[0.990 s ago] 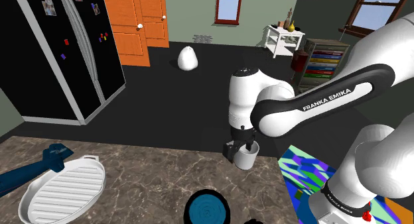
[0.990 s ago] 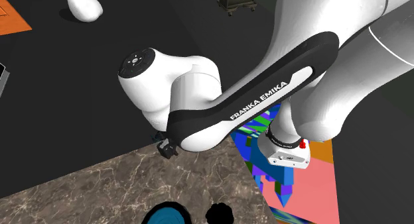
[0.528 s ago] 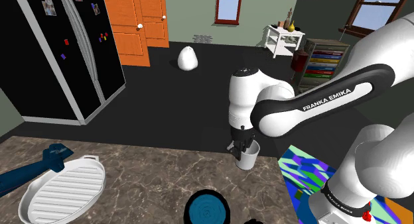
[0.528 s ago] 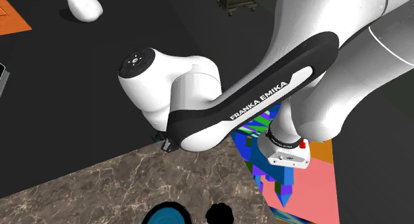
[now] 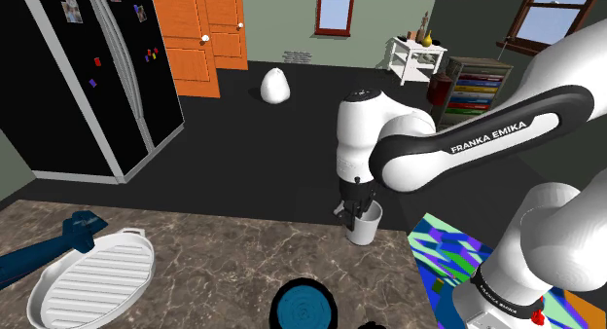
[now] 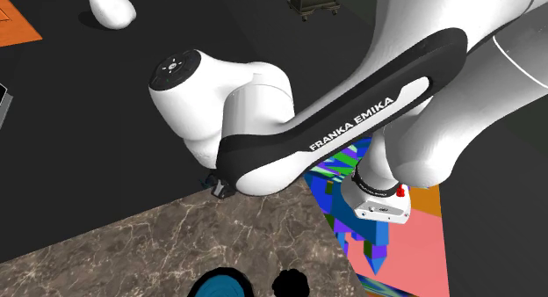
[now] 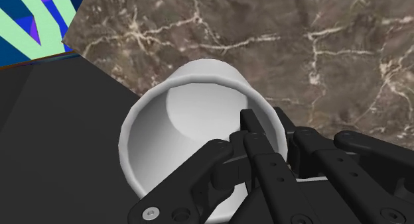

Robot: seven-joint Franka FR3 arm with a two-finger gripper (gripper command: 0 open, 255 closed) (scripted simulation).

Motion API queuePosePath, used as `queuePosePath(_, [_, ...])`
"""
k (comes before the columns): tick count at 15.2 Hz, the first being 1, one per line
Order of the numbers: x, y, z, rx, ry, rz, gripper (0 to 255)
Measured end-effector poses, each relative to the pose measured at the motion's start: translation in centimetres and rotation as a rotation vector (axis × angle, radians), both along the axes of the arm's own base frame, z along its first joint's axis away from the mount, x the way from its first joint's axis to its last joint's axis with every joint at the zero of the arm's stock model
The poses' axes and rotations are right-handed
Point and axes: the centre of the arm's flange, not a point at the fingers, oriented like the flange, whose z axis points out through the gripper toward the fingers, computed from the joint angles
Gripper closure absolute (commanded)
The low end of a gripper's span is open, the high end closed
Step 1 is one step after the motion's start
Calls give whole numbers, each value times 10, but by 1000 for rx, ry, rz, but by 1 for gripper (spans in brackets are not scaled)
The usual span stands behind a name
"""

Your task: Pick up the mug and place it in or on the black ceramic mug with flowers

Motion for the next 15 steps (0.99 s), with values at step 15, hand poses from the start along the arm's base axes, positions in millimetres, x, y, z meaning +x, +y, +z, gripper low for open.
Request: queuePosePath(15, [1,1,80,0,0,0,255])
